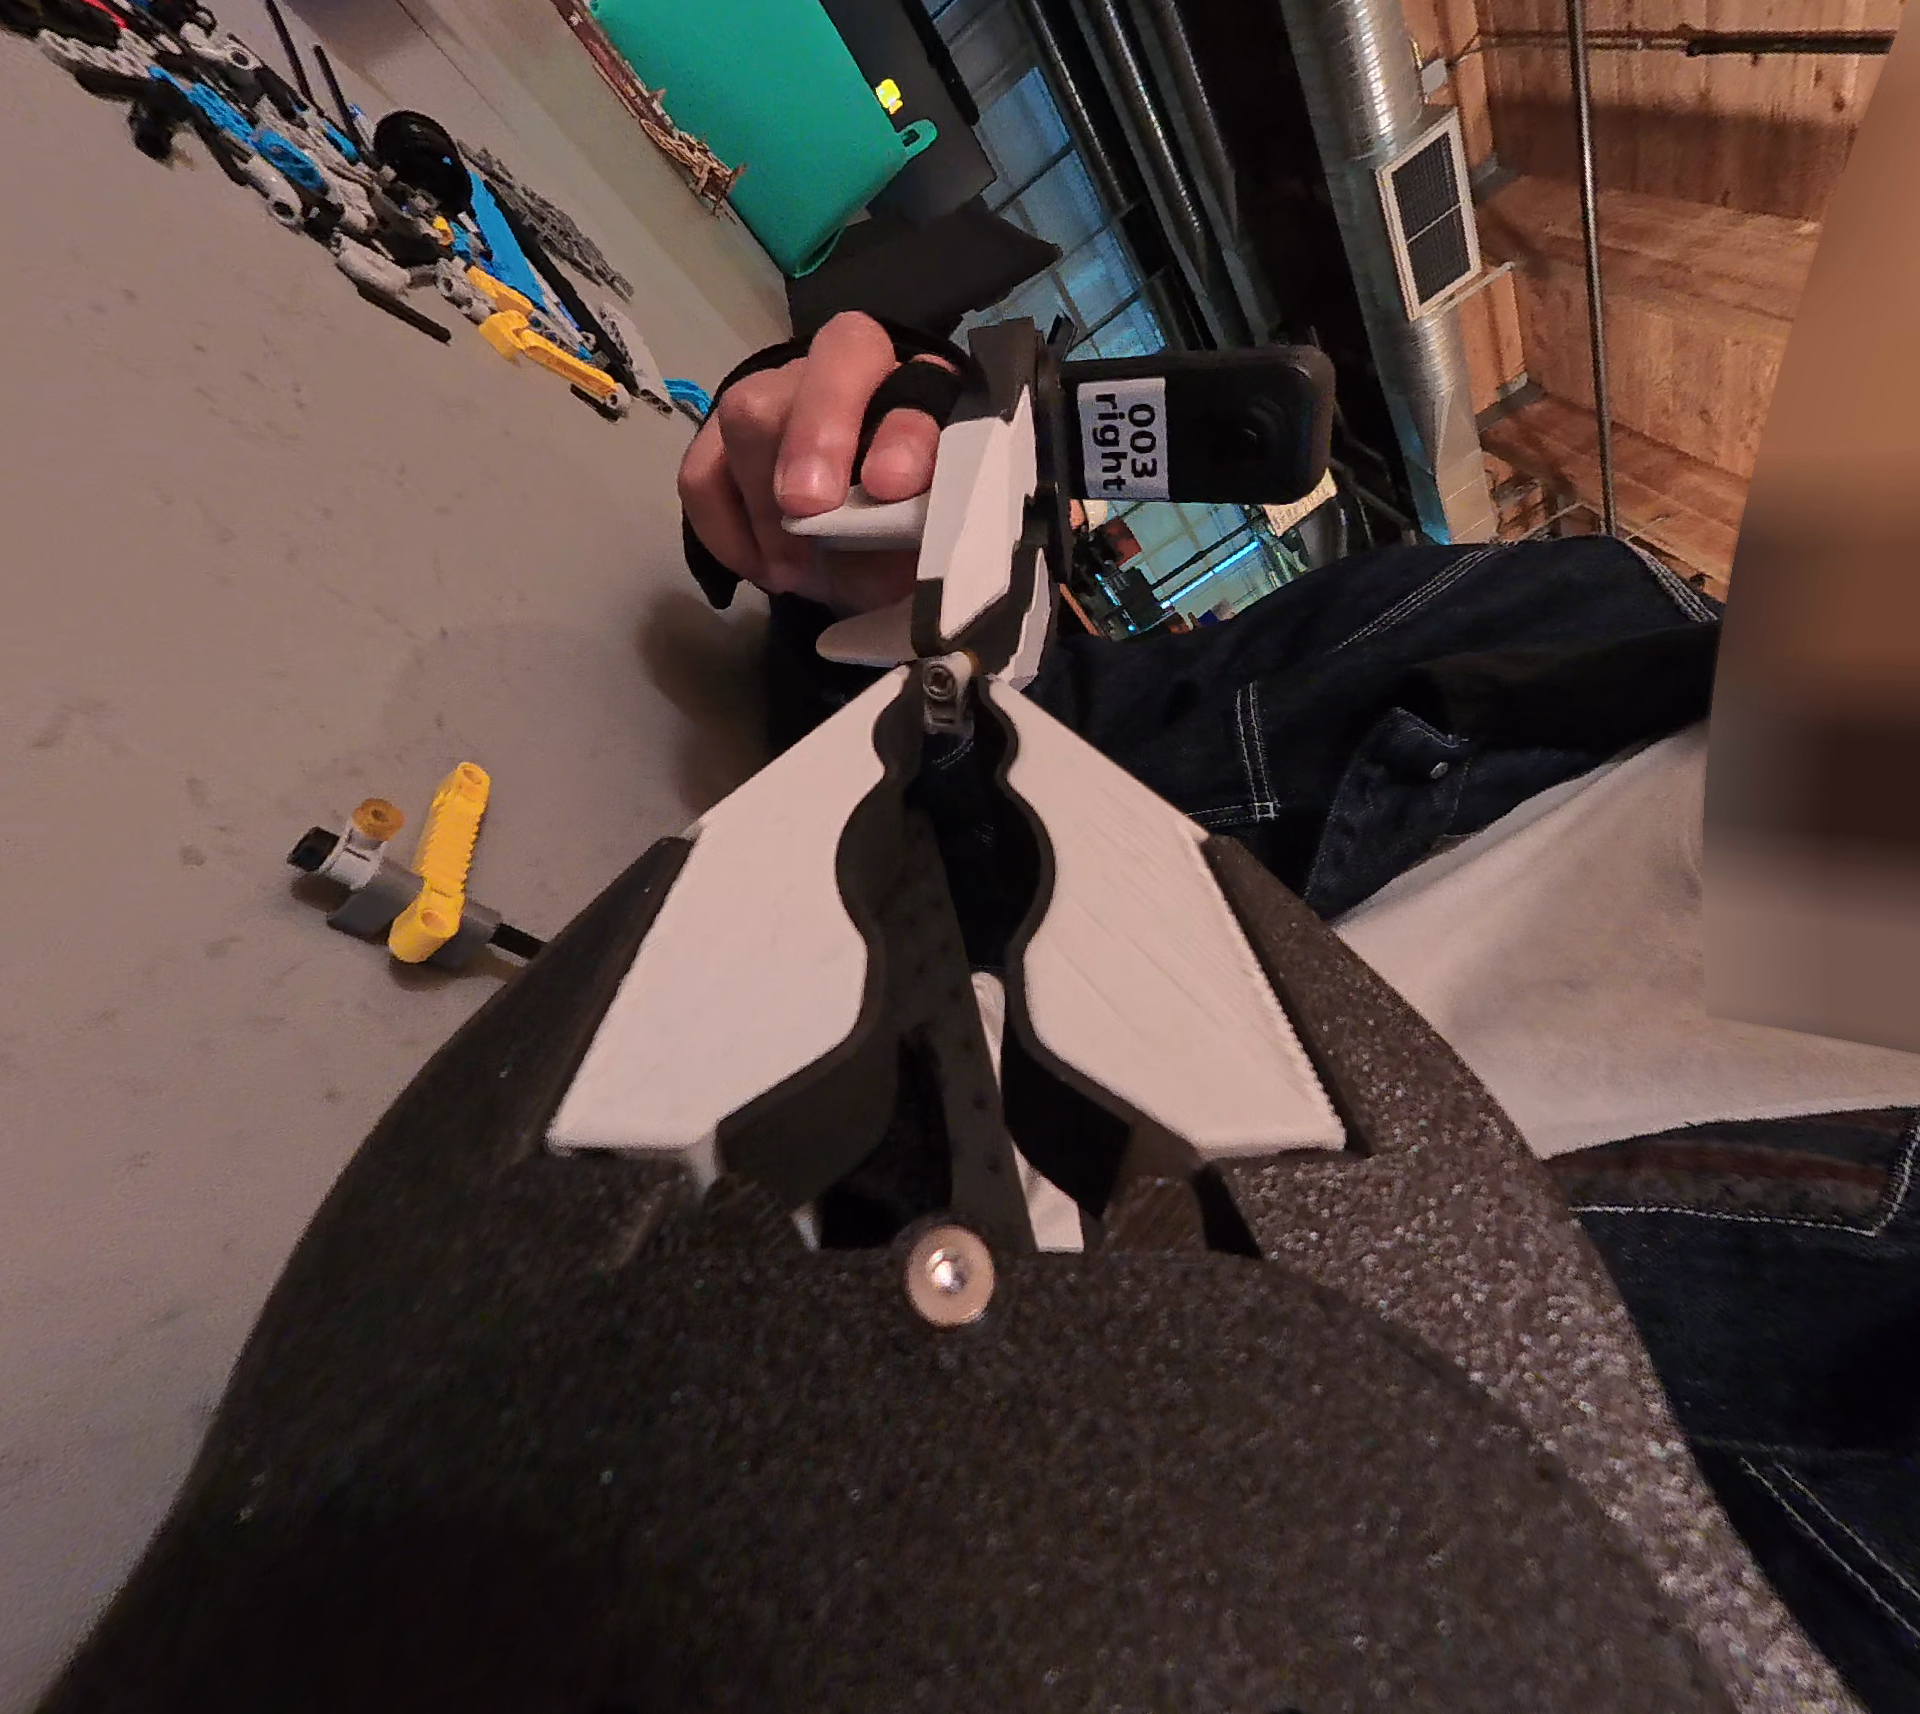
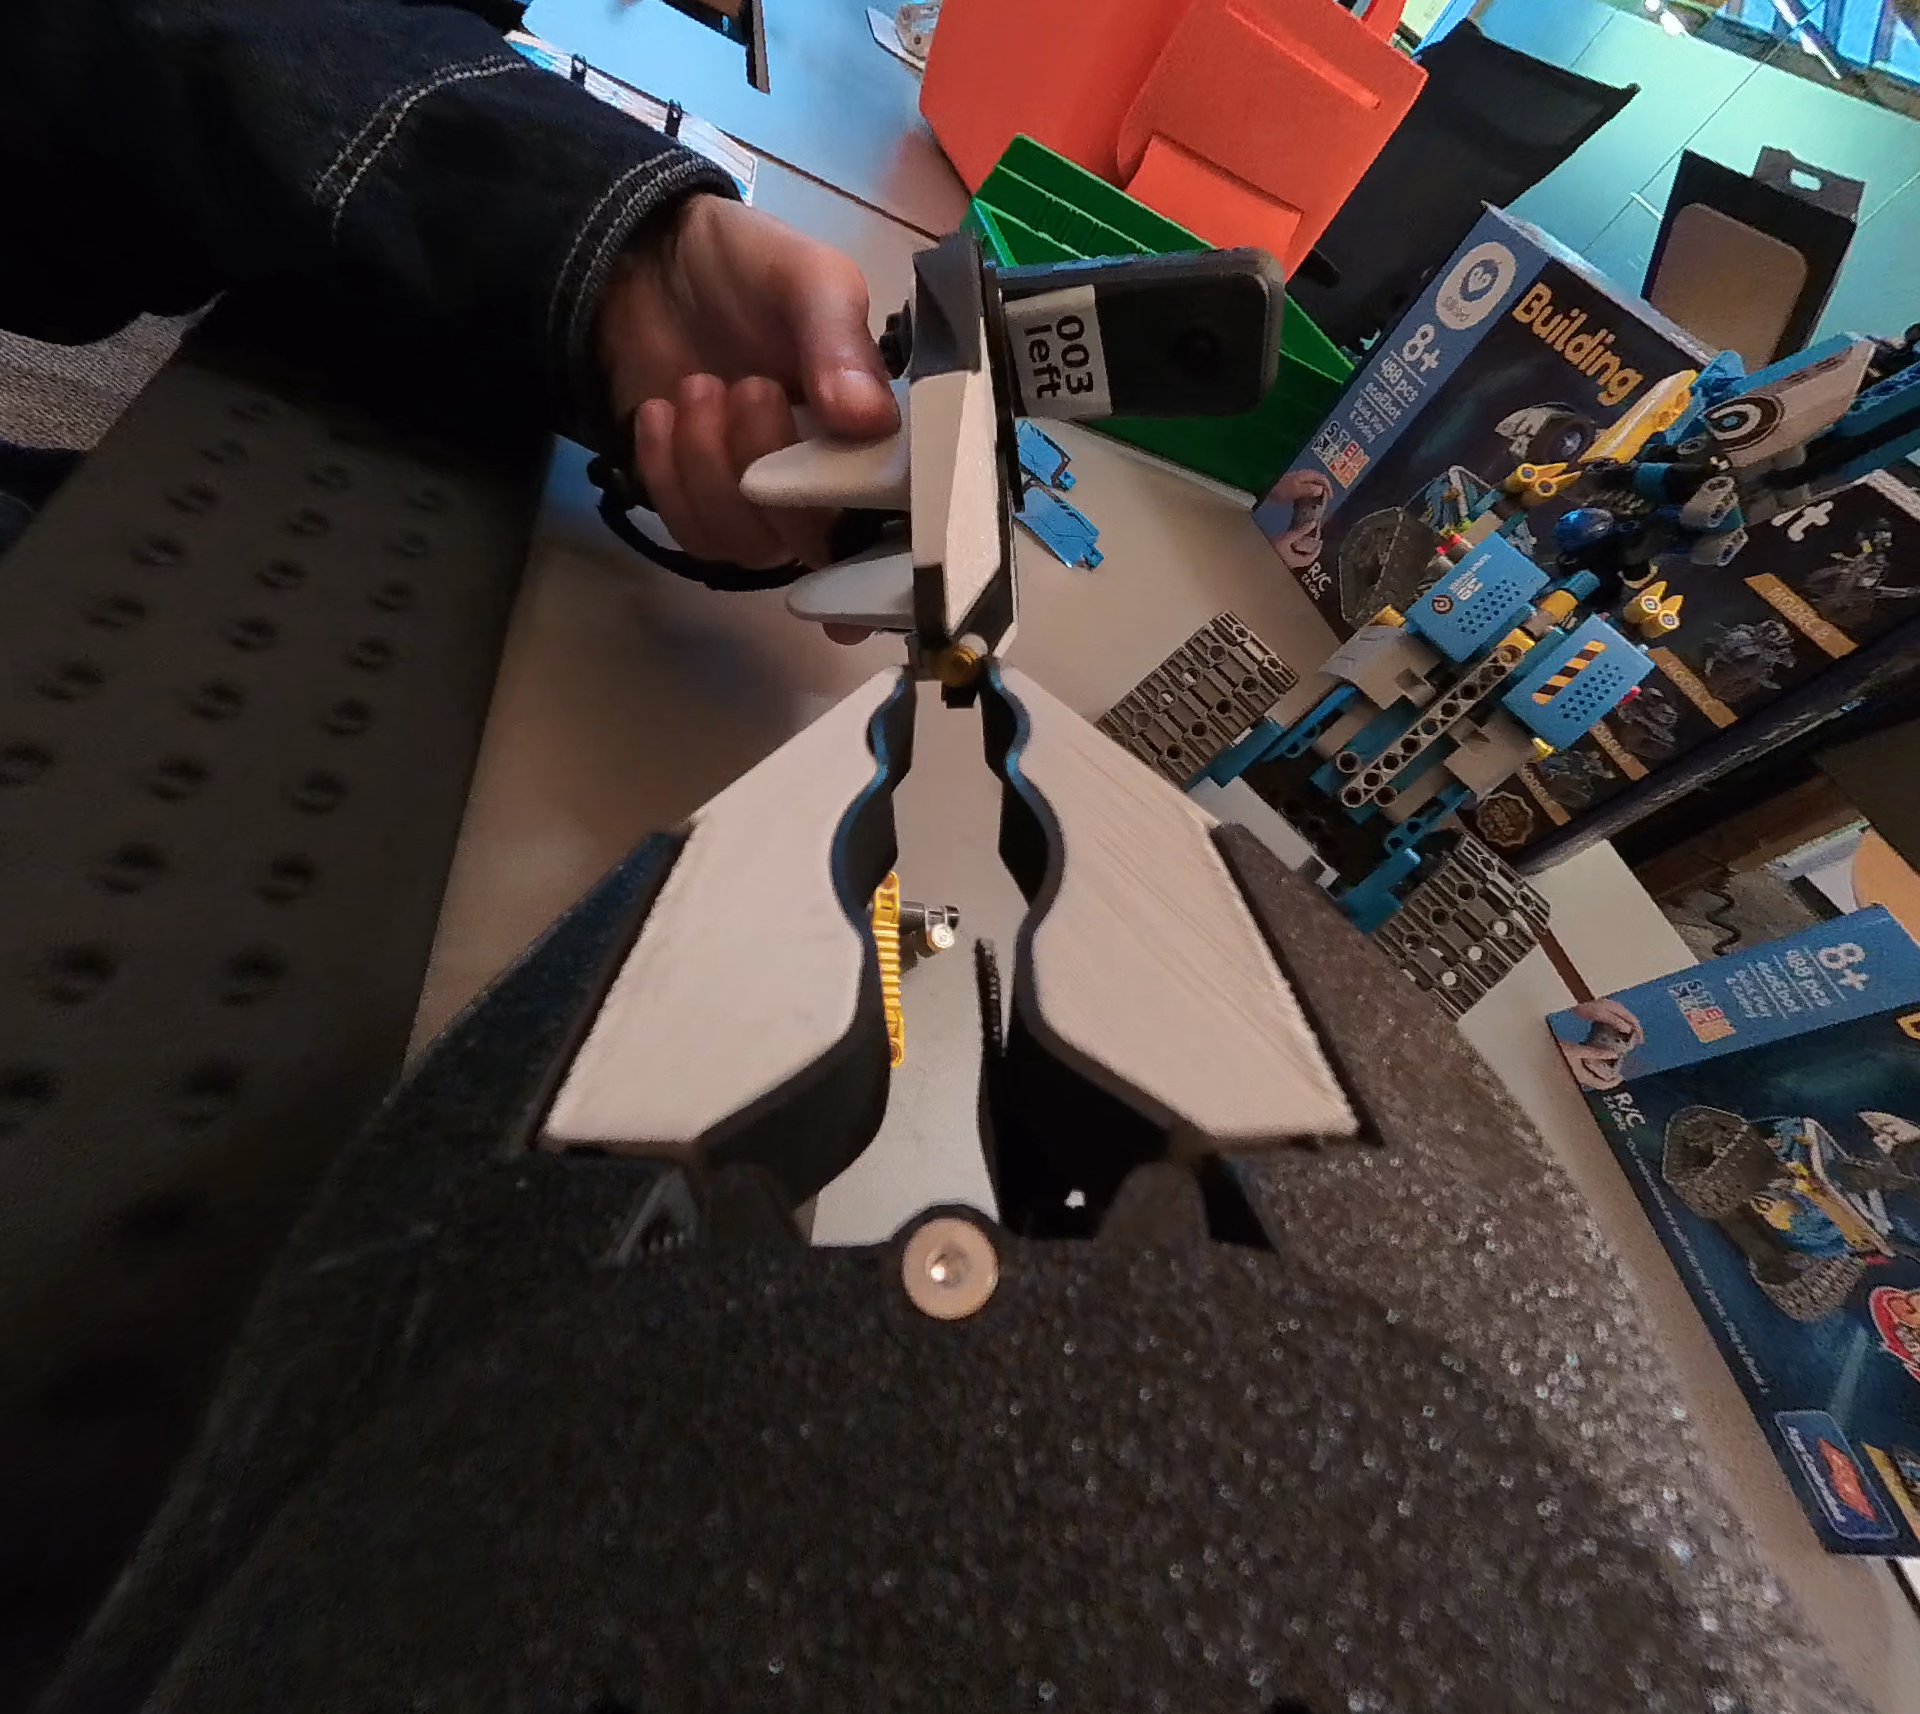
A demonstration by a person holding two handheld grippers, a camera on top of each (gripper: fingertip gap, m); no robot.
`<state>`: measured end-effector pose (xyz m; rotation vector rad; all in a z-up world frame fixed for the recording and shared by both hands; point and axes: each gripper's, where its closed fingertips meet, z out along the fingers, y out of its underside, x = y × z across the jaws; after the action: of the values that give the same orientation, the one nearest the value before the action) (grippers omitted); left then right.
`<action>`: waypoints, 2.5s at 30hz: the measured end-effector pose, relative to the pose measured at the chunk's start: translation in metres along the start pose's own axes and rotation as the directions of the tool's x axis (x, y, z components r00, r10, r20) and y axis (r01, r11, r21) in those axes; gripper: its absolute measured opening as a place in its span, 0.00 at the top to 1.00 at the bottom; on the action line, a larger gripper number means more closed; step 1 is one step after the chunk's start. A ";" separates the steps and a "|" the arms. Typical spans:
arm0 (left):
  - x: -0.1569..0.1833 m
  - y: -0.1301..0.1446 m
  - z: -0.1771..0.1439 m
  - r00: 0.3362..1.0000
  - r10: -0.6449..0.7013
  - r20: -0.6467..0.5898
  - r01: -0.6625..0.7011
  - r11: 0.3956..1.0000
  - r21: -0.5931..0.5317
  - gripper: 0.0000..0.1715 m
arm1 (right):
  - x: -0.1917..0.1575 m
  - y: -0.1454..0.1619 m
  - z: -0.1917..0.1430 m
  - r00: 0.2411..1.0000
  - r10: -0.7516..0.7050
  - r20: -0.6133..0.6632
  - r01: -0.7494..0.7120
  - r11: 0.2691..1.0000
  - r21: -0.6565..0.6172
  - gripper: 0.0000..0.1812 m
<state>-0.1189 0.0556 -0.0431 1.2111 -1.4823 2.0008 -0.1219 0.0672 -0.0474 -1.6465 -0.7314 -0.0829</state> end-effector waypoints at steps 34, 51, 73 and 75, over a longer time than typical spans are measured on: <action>0.011 -0.026 -0.021 0.956 0.267 0.123 -0.280 0.954 0.107 0.97 | 0.031 0.022 -0.020 0.935 0.355 0.009 -0.355 0.935 0.022 1.00; -0.030 -0.005 -0.009 0.901 0.275 0.336 -0.272 0.961 -0.059 0.97 | 0.011 0.029 0.014 0.987 -0.072 -0.146 0.036 0.972 -0.234 0.95; -0.049 -0.010 -0.011 0.419 0.707 0.569 -0.620 0.681 -0.390 0.97 | 0.014 0.066 0.025 0.774 0.623 -0.114 -0.631 0.744 -0.221 1.00; -0.033 -0.009 -0.001 0.424 0.741 0.521 -0.673 0.643 -0.366 0.97 | 0.009 0.078 0.027 0.826 0.548 -0.133 -0.561 0.773 -0.297 1.00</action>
<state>-0.0943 0.0666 -0.0641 1.4485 -2.8274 1.9801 -0.0845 0.0934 -0.1173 -2.1167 -0.1724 0.2020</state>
